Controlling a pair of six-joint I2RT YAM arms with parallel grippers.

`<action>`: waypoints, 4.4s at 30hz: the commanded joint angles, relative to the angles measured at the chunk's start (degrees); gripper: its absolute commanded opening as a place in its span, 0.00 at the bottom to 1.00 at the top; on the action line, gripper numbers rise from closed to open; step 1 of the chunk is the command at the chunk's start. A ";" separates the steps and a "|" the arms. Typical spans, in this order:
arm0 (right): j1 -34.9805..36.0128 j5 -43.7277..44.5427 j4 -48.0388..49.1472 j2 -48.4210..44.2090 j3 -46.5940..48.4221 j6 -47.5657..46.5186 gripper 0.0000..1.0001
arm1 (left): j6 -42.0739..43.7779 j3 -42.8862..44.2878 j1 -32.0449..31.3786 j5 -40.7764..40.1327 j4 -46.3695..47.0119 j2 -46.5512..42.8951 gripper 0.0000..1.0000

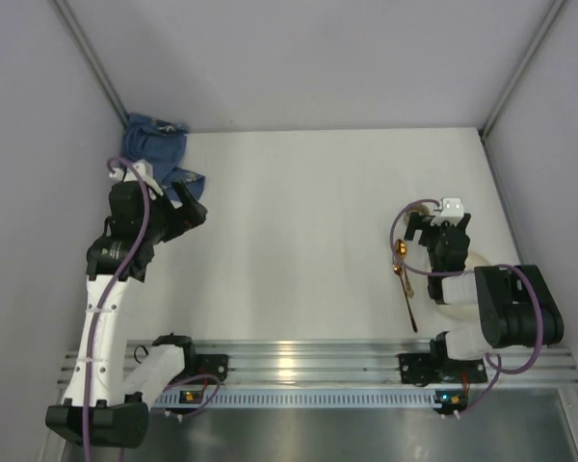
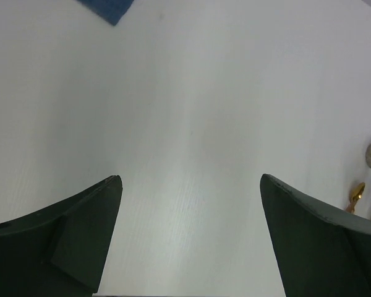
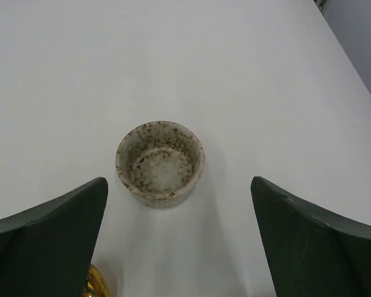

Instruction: Set the dinner table for one person

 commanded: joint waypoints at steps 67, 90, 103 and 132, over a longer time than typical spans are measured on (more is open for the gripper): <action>5.49 -20.94 -83.86 -11.50 45.06 20.46 1.00 | 6.53 73.88 9.76 -10.66 7.18 95.30 0.00; 6.98 -31.05 -76.92 -1.84 49.72 25.91 1.00 | 13.75 24.60 -29.62 -14.49 8.15 61.63 0.99; 9.61 -36.49 -75.26 4.58 43.67 33.02 1.00 | 0.12 37.49 -29.53 -6.77 3.66 55.30 0.99; 26.75 -24.90 -76.38 28.92 56.22 50.87 0.96 | 1.43 8.14 -5.89 4.84 8.50 51.87 0.85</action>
